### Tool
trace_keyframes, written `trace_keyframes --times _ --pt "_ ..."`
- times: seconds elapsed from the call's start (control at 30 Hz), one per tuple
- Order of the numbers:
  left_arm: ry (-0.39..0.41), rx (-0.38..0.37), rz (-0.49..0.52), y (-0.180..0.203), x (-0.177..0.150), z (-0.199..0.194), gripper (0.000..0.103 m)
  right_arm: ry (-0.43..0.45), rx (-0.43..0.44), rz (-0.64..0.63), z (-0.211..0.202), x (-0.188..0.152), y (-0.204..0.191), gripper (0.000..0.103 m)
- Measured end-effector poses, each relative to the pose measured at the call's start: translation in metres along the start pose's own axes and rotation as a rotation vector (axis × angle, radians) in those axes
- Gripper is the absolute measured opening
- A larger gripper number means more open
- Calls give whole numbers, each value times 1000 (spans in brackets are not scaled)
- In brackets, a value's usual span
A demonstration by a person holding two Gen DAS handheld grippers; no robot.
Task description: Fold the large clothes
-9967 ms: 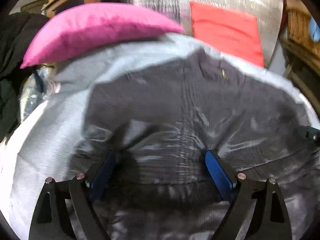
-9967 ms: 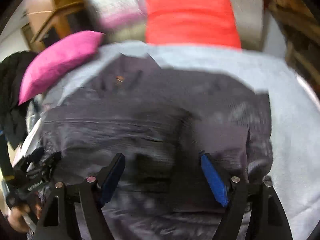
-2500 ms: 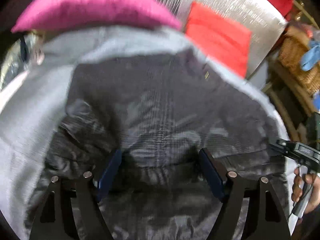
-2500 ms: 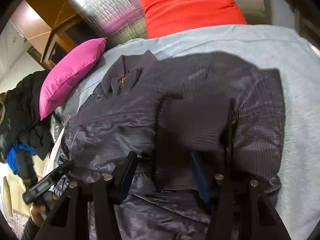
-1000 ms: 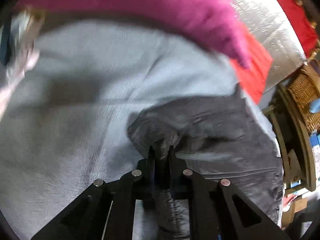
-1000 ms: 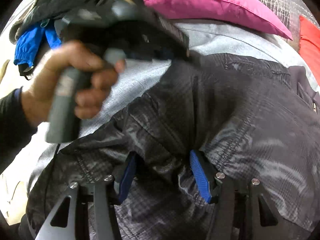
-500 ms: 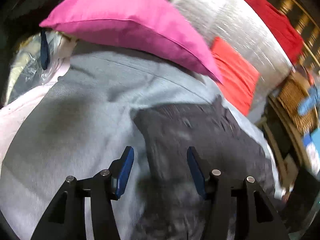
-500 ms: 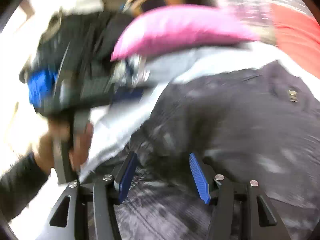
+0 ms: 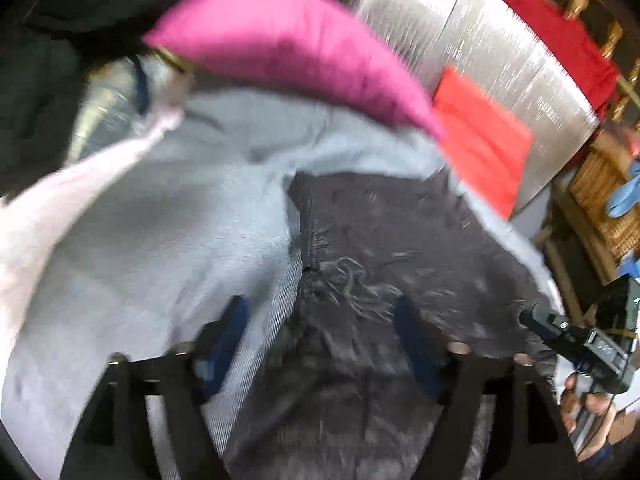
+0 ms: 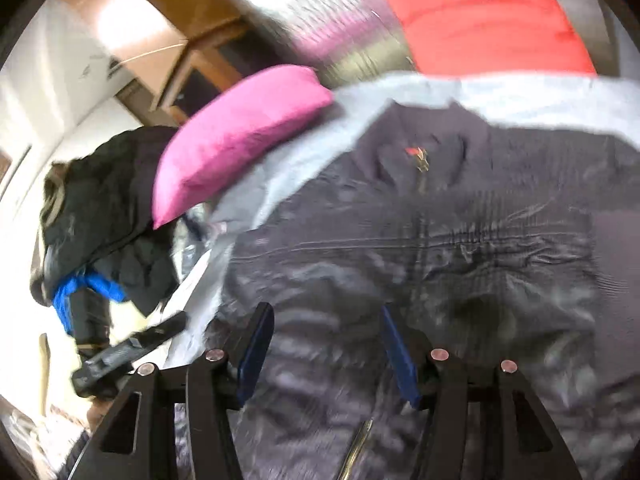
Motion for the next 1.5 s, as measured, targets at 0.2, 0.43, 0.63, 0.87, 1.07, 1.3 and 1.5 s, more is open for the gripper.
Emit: trace_keyframes --times 0.2,0.43,0.63,0.87,1.07,1.3,1.5 --pt "47 -45 -16 -8 -67 -87 83 63 -24 -64 -80 -55 -26 60" --pt "46 -29 -32 -14 -156 -154 84 115 -205 20 -185 -170 -2 64" --pt "50 3 -5 -21 -197 -190 84 113 -312 208 -257 -263 45 64" --pt "32 37 -59 -39 -209 -194 85 126 -365 293 -306 -316 65 64" --pt "-36 74 -55 -45 -217 -177 85 126 -330 320 -308 -318 65 64" --pt "-100 101 -52 -51 -227 -160 85 78 -269 339 -286 -322 60 64" --pt "-125 161 1 -42 -230 -146 85 33 -230 330 -264 -326 49 64"
Point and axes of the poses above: each gripper's, at about its wrist camera, not at the fingertips, and z roughly the way its jaws point, y to its right, x to its top, the point moved 2 cm from there along z, roughly the way its jaws point
